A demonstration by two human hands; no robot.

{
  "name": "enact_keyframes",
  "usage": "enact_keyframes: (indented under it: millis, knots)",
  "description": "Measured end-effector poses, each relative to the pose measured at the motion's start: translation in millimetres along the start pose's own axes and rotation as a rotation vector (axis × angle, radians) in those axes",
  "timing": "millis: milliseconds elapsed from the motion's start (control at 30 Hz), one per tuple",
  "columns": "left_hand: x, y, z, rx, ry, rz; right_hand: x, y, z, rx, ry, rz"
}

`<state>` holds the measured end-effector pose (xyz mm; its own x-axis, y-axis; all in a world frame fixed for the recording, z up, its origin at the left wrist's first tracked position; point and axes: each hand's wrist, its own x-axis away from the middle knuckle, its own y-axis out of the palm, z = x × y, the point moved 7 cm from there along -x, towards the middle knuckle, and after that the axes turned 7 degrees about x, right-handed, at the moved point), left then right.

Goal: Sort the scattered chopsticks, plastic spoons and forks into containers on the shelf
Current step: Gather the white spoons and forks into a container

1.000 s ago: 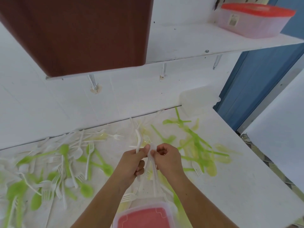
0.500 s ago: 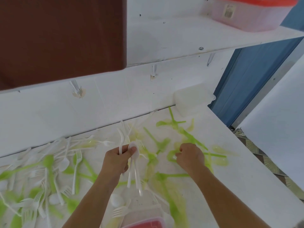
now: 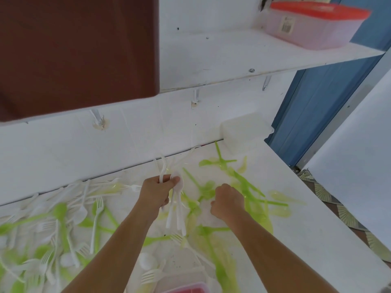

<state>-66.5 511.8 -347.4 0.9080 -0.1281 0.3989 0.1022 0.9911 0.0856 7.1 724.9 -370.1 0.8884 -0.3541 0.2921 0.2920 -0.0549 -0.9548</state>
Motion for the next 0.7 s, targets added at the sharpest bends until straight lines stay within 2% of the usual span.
enact_keyframes:
  millis: [233,333,467,533,600,700]
  knots:
    - [12,-1,12,-0.019,0.033,-0.005,19,-27,14,-0.050,0.073,0.005]
    - [23,-10,17,-0.021,0.065,-0.026,36,-39,37,-0.212,0.098,0.030]
    - [40,-25,24,-0.024,0.103,-0.010,61,-70,77,-0.520,0.127,0.283]
    - [51,-32,27,-0.020,0.120,0.004,76,-90,87,-0.652,0.089,0.424]
    - [60,-35,30,-0.027,0.139,0.018,87,-108,83,-0.789,0.001,0.497]
    - [72,-34,28,-0.046,0.152,0.008,95,-116,54,-0.933,-0.163,0.410]
